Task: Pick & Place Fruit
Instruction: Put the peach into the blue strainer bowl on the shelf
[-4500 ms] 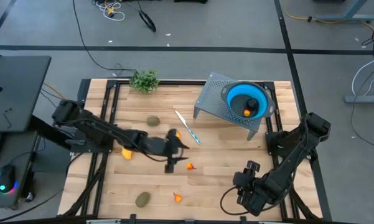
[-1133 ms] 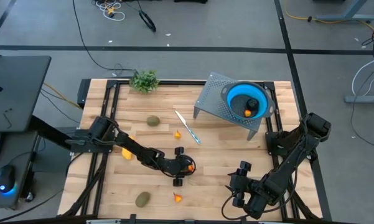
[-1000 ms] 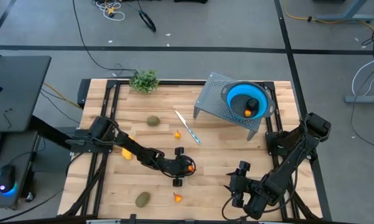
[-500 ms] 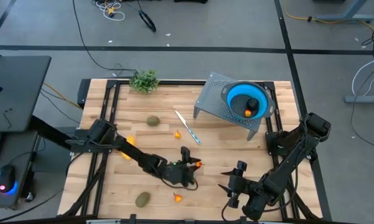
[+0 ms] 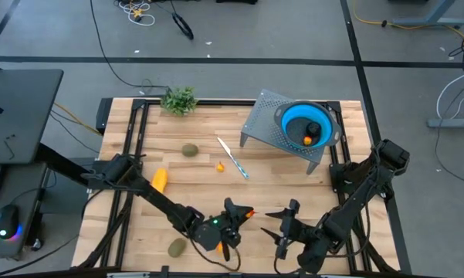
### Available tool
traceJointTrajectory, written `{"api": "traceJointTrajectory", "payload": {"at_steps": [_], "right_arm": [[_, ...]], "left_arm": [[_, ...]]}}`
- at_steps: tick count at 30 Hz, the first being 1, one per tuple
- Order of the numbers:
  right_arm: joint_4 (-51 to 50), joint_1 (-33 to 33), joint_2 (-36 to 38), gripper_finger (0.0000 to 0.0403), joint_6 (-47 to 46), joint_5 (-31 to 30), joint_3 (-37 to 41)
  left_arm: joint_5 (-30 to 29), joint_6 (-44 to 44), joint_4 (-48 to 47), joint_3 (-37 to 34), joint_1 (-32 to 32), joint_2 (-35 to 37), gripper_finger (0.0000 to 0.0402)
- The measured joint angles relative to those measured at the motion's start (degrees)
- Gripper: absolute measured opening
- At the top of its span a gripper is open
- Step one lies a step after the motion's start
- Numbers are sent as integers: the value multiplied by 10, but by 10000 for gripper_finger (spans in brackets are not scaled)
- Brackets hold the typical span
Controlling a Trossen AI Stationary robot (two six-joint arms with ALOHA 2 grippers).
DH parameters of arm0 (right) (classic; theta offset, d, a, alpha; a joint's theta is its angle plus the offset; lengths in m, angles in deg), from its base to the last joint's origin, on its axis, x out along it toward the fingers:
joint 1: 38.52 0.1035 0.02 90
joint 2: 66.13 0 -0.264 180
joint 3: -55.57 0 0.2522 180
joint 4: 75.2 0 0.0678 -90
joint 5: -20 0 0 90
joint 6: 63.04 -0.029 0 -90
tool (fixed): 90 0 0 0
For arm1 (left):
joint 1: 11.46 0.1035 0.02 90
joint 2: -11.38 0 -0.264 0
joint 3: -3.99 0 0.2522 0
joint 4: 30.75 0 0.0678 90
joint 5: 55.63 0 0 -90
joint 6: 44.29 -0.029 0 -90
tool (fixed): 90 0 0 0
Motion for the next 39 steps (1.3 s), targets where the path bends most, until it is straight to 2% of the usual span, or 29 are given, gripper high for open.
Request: {"api": "traceJointTrajectory", "payload": {"at_steps": [6, 13, 17, 20, 23, 28, 39], "right_arm": [[86, -30, 0, 237, 68, 4, 0], [153, -42, 0, 237, 166, 3, 0], [169, -42, 3, 241, 214, -27, 0], [170, -42, 4, 257, 224, -25, 0], [174, -49, 4, 279, 222, 9, 0], [199, -57, 4, 309, 242, 40, 0], [202, -58, 5, 314, 258, 41, 0]], "left_arm": [[-55, -68, 2, 17, -6, 0, 148], [-87, -111, 4, 33, -19, 0, 148], [-109, -122, 4, 33, -27, 0, 148], [-103, -121, 4, 33, -33, 0, 148], [-95, -134, 24, 33, -36, 0, 148], [-47, -164, 66, 32, -36, 0, 148], [2, -199, 96, 32, -36, 1, 148]]}}
